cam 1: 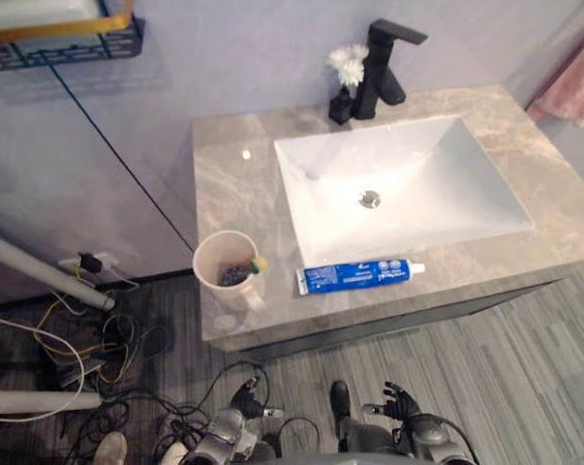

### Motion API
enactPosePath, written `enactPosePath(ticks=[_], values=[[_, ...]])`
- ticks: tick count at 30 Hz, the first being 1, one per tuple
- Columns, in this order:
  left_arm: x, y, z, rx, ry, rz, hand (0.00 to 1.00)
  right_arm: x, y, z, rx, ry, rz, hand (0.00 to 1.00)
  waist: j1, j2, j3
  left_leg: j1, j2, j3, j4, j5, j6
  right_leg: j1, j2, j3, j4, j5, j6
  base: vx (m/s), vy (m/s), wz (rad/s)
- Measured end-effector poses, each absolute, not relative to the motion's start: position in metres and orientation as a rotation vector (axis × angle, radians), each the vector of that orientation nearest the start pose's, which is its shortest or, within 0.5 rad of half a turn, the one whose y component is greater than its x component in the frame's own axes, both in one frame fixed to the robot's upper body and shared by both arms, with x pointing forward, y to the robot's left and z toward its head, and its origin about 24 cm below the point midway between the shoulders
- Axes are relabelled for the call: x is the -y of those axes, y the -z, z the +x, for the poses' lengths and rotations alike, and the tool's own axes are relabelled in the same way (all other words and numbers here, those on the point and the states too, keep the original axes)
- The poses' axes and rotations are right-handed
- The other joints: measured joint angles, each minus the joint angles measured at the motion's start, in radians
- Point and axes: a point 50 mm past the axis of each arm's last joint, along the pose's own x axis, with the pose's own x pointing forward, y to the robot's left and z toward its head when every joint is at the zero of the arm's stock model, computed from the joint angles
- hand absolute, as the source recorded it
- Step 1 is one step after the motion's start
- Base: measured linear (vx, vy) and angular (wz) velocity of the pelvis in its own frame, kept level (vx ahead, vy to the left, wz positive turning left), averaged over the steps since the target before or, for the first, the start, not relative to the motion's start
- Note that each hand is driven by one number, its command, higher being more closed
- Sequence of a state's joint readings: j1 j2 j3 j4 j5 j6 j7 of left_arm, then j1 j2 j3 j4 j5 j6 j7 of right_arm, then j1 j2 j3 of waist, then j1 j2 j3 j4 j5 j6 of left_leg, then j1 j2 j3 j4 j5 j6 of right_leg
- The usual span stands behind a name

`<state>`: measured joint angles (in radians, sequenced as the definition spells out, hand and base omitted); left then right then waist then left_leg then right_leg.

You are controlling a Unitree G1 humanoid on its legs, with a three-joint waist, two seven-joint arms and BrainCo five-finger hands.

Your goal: Organize washtable

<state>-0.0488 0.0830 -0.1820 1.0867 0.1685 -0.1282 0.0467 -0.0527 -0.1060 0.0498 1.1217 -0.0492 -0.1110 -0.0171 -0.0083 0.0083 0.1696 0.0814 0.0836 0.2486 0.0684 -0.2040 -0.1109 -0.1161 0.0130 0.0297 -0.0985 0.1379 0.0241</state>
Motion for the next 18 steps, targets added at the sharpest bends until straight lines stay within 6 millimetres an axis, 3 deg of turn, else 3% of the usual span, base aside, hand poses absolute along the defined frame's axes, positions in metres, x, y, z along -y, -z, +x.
enactPosePath(ticks=[6,18], values=[[-0.160,0.147,0.149,-0.895,0.159,0.318,0.00,0.189,0.151,0.139,-0.968,0.048,-0.108,0.00,0.000,0.001,0.001,0.001,0.004,0.001,0.001,0.029,-0.015,0.004,0.013,0.002,0.000,-0.015,-0.021,0.06,-0.040,-0.03],[-0.165,0.145,0.151,-0.887,0.117,0.292,0.00,0.218,0.157,0.104,-0.994,0.323,0.130,0.00,-0.006,-0.004,0.011,0.026,0.003,0.098,0.018,0.036,-0.011,-0.013,0.027,0.107,0.016,-0.015,-0.021,0.01,0.001,-0.25]])
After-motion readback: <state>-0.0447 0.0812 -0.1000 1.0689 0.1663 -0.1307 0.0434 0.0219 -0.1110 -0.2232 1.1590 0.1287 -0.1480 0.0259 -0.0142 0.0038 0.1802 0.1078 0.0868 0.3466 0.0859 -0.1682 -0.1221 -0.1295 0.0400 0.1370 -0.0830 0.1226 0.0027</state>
